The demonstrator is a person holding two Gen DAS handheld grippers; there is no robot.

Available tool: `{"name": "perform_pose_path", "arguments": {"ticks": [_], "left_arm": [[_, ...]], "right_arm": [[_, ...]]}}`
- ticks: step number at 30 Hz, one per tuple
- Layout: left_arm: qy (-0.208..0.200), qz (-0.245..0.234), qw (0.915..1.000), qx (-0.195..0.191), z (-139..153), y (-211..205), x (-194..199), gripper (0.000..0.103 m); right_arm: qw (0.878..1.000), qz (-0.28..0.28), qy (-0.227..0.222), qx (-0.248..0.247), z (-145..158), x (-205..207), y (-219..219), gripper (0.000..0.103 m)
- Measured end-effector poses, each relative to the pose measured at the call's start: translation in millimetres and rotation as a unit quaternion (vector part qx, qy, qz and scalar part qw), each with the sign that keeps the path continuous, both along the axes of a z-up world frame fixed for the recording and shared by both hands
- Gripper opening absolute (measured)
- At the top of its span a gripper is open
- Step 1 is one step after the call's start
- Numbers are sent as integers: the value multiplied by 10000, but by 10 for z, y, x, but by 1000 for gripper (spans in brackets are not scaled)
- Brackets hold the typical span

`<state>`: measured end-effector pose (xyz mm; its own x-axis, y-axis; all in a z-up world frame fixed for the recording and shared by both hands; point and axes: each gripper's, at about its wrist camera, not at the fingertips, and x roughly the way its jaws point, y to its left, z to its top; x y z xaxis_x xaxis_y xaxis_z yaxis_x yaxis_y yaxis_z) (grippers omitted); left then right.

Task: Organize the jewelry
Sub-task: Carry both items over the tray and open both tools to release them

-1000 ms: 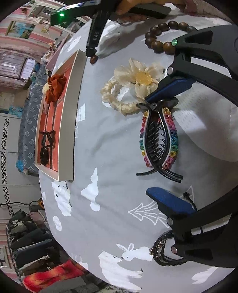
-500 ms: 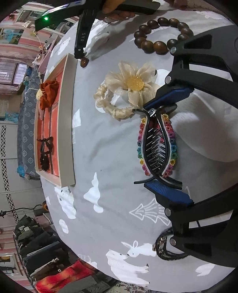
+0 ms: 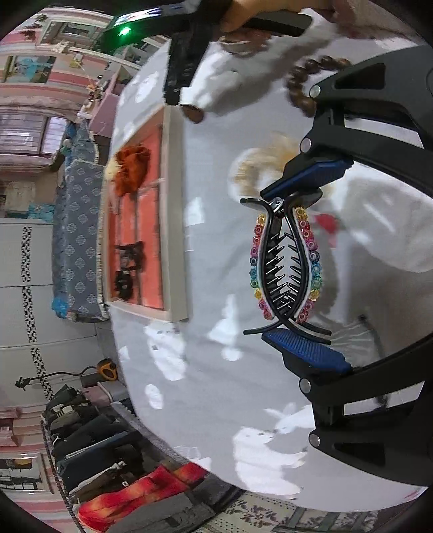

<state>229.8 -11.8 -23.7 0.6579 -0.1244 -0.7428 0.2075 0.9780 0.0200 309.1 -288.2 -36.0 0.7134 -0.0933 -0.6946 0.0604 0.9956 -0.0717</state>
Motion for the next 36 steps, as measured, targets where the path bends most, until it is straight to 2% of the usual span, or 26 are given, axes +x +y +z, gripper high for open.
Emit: {"name": "perform_pose_path", "arguments": {"ticks": [6, 11, 14, 18, 23, 26, 31, 36], "left_arm": [[-271, 51, 9994, -232, 415, -50, 438, 76], [-397, 88, 9984, -395, 621, -140, 796, 76], [-469, 60, 9980, -422, 648, -261, 1059, 76], [-457, 22, 9981, -410, 560, -393, 1377, 76], [-272, 50, 9983, -515, 310, -447, 1801, 76], [-212, 101, 9990, -393, 130, -446, 1971, 76], [-89, 166, 9991, -381, -116, -419, 2131, 76], [-29, 119, 9998, -151, -291, -485, 2189, 76]], "right_arm": [[9997, 48, -224, -64, 335, 79, -1, 26], [9993, 91, -351, -21, 531, 196, -6, 26], [9991, 111, -412, 54, 595, 344, 15, 26], [9987, 140, -427, 221, 580, 549, 47, 26], [9984, 152, -421, 334, 455, 764, 96, 26], [9987, 157, -370, 299, 324, 874, 108, 26], [9993, 125, -212, 288, 120, 986, 60, 26], [9995, 25, -146, 266, 31, 997, -10, 26]]}}
